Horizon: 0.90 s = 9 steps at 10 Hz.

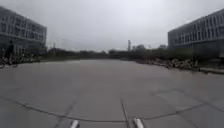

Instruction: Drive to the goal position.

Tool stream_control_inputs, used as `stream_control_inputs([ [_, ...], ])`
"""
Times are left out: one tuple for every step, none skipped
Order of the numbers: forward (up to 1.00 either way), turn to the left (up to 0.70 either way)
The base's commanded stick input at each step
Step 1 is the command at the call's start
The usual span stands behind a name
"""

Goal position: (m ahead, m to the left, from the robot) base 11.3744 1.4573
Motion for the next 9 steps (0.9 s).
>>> stream_control_inputs([
  [1.0,0.0],
  [1.0,0.0],
  [1.0,0.0],
  [1.0,0.0],
  [1.0,0.0],
  [1.0,0.0],
  [1.0,0.0],
  [1.0,0.0],
  [1.0,-0.24],
])
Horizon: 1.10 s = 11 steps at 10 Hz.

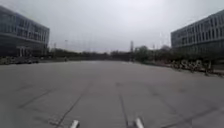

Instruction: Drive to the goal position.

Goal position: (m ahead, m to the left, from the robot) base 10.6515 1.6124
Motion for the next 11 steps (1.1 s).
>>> stream_control_inputs([
  [1.0,-0.4],
  [1.0,-0.4],
  [1.0,-0.39],
  [1.0,-0.21],
  [1.0,0.0],
  [1.0,0.0],
  [1.0,0.0],
  [1.0,0.0],
  [1.0,0.0],
  [1.0,0.0],
  [1.0,0.0],
])
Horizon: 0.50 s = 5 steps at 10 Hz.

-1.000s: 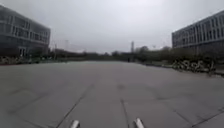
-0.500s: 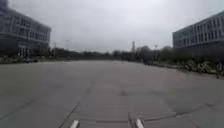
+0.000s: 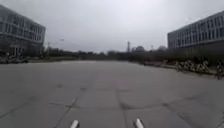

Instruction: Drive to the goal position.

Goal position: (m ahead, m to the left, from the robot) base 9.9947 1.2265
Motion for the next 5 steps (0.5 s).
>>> stream_control_inputs([
  [1.0,0.0],
  [1.0,-0.01],
  [1.0,-0.07],
  [1.0,-0.4],
  [1.0,-0.4],
])
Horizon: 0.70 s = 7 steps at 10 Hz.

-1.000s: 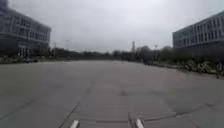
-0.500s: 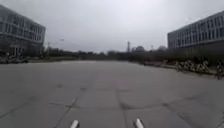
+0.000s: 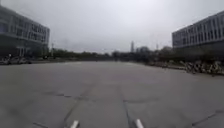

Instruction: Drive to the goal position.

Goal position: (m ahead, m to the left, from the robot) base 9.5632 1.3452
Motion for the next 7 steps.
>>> stream_control_inputs([
  [1.0,-0.4],
  [1.0,-0.39],
  [1.0,-0.26],
  [1.0,0.0],
  [1.0,0.0],
  [1.0,0.0],
  [1.0,0.0],
])
